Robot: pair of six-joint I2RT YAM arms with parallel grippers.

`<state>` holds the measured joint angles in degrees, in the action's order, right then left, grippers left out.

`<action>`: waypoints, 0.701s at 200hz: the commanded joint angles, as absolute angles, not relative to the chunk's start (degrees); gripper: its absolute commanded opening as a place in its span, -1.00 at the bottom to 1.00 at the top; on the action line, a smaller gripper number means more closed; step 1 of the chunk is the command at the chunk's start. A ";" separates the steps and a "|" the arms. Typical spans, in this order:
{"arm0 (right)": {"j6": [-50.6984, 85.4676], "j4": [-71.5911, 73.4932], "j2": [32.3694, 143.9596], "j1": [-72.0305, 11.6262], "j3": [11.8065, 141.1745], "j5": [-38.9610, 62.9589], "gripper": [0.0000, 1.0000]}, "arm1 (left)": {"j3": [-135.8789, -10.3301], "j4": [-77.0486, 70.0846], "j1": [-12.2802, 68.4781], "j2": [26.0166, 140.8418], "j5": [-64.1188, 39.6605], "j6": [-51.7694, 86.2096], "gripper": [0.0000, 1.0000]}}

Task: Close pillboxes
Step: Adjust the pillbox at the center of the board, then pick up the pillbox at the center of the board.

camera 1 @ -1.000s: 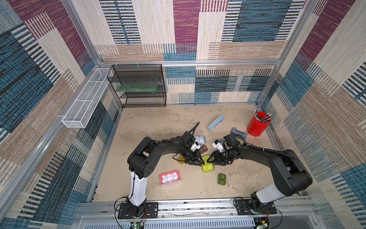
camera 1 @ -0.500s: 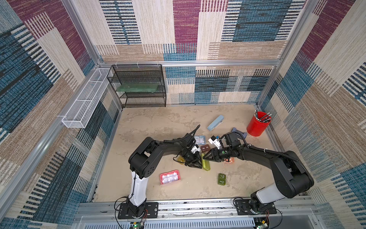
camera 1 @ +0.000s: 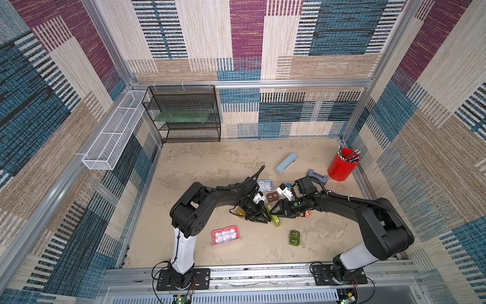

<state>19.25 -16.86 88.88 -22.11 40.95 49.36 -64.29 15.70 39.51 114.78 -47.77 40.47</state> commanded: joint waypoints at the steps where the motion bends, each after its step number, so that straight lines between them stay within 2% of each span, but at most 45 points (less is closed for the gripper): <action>1: 18.34 -18.22 88.47 -22.32 40.71 48.07 0.31 | -64.89 18.14 39.46 115.05 -39.25 39.31 -0.48; 96: 18.96 -17.99 90.16 -23.73 42.66 47.11 0.31 | -69.08 21.07 39.55 114.46 -39.62 38.58 -0.48; 120: 19.42 -17.93 90.36 -24.04 43.39 46.38 0.55 | -69.65 21.71 39.55 113.35 -39.61 38.50 -0.48; 140: 19.58 -18.01 89.99 -24.08 43.52 45.64 0.56 | -70.03 22.44 39.55 112.36 -39.55 38.25 -0.48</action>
<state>19.29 -18.33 90.26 -23.94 43.11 46.85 -69.32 20.93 39.51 113.60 -40.38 40.03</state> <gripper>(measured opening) 0.786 0.262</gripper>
